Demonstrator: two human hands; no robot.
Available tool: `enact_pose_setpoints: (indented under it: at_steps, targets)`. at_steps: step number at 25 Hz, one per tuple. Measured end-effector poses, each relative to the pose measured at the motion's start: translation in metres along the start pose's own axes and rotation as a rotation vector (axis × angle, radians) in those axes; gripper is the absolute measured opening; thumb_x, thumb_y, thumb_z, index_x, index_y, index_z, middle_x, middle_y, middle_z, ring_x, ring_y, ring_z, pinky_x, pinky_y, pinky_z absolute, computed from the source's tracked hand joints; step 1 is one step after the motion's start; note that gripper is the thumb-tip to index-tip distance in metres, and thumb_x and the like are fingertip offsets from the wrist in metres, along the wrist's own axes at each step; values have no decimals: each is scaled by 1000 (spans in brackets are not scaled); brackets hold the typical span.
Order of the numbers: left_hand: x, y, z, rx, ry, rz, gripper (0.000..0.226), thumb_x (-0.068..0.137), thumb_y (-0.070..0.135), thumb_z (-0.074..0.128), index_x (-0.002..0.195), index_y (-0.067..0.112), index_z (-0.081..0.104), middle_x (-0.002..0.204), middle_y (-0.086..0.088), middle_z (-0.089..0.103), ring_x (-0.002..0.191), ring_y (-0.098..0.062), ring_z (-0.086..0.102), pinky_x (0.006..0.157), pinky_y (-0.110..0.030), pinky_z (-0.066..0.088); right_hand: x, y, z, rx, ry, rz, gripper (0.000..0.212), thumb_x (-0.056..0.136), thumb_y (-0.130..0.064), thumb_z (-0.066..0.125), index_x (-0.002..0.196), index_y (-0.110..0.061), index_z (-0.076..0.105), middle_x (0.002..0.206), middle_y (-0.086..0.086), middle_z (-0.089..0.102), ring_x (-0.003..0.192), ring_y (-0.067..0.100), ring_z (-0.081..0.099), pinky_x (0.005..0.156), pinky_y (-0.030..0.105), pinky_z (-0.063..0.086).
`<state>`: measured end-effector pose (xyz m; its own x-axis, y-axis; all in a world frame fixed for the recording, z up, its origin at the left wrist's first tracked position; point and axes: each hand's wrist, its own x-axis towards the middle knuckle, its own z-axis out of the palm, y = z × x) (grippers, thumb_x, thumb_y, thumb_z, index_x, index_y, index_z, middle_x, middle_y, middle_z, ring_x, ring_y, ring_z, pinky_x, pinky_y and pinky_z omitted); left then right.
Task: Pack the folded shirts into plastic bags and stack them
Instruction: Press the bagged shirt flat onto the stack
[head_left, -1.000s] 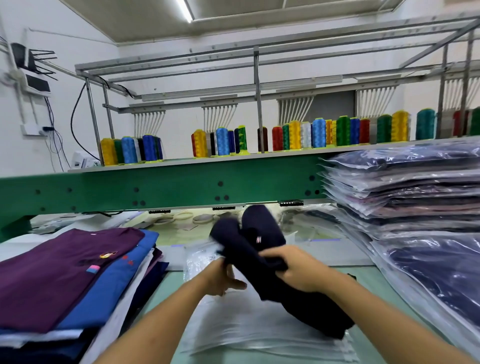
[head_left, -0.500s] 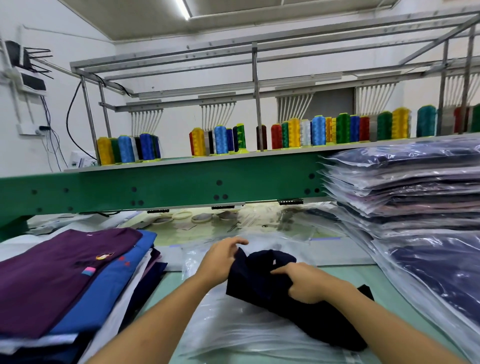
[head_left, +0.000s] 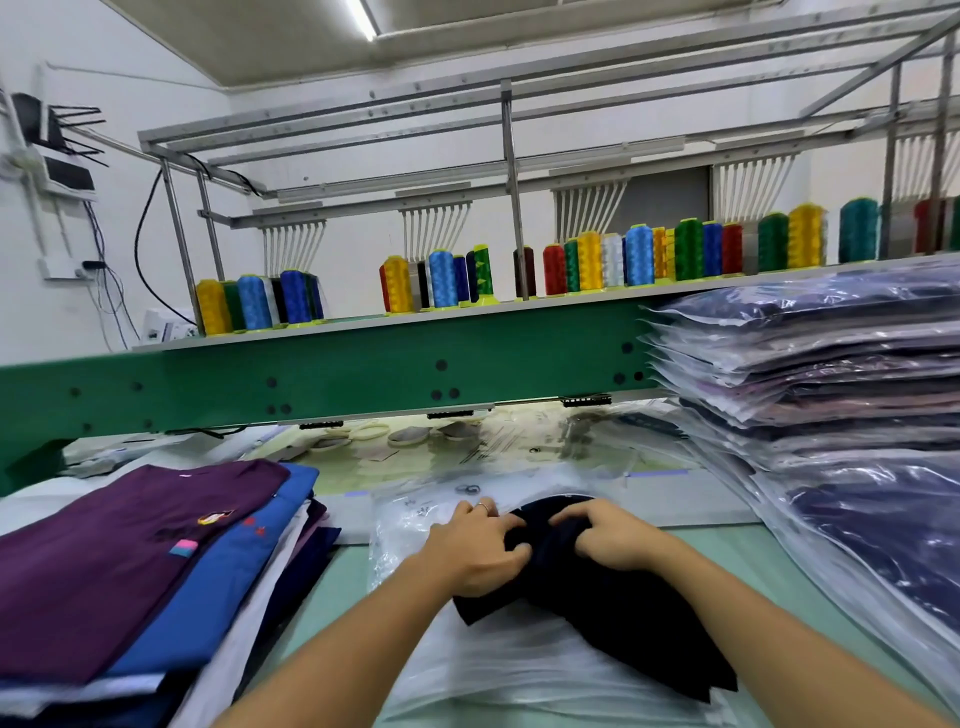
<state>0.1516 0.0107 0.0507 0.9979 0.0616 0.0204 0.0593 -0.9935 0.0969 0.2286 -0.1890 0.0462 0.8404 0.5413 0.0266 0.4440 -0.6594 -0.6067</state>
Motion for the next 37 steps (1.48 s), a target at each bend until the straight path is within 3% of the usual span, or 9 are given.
enact_pose_setpoints:
  at_steps: [4,11,15,18,22,26,31,34,37]
  targets:
    - [11,6,11,394,30,-257,50,95,53,48,139,30,51,152,-7,33,139,-33,26,102,-65,30,-12,4,0,-118,-30,-78,57,79,-8,54,130,-31,63,132,-2,62,117,17,60,101,32,48]
    - [16,-5,3,399,-52,-285,73,84,69,62,140,24,53,154,-2,34,144,-30,24,104,-68,31,-38,16,-1,-380,-106,35,64,71,-55,62,133,-48,49,130,-7,63,117,19,59,95,34,49]
    - [12,-4,7,475,-54,-174,57,91,52,53,140,23,52,156,-4,30,144,-31,22,104,-69,29,-36,11,8,-229,-81,12,47,75,-24,61,121,-34,64,110,0,69,102,20,65,85,29,52]
    - [8,-4,5,99,95,-2,68,90,62,52,148,27,42,155,5,41,141,-26,34,106,-58,39,-32,5,1,83,-47,-49,34,76,-3,59,104,-16,74,87,3,71,79,16,64,70,26,49]
    - [0,-4,-7,-409,131,273,72,80,82,56,137,39,55,133,18,62,122,-6,55,104,-40,47,-29,-5,-14,388,83,-61,43,83,8,50,95,-22,78,79,-7,75,65,-1,64,59,11,46]
    - [-3,1,-3,-69,151,245,68,71,75,69,126,37,54,126,17,55,121,-15,47,92,-47,53,-22,-15,-11,583,180,-20,37,87,11,45,103,-3,75,76,0,73,61,1,64,56,12,47]
    - [4,-3,-1,317,261,57,33,87,3,55,116,17,57,116,-2,60,112,-29,59,68,-39,46,-32,-8,-13,-20,21,-76,36,80,-11,60,110,-27,70,99,4,74,89,21,68,72,25,48]
    - [9,-13,-10,307,141,124,40,84,10,58,121,25,58,114,-5,64,106,-28,60,69,-37,47,-36,-6,-7,-549,-70,-70,47,77,-31,55,122,-47,55,115,-2,69,110,27,63,82,32,48]
    - [5,-16,-19,-149,-122,172,50,71,35,59,120,32,65,117,-1,67,104,-23,62,88,-40,55,-28,-11,3,-530,-103,-45,61,80,-21,50,133,-50,53,130,1,64,118,28,59,93,35,49]
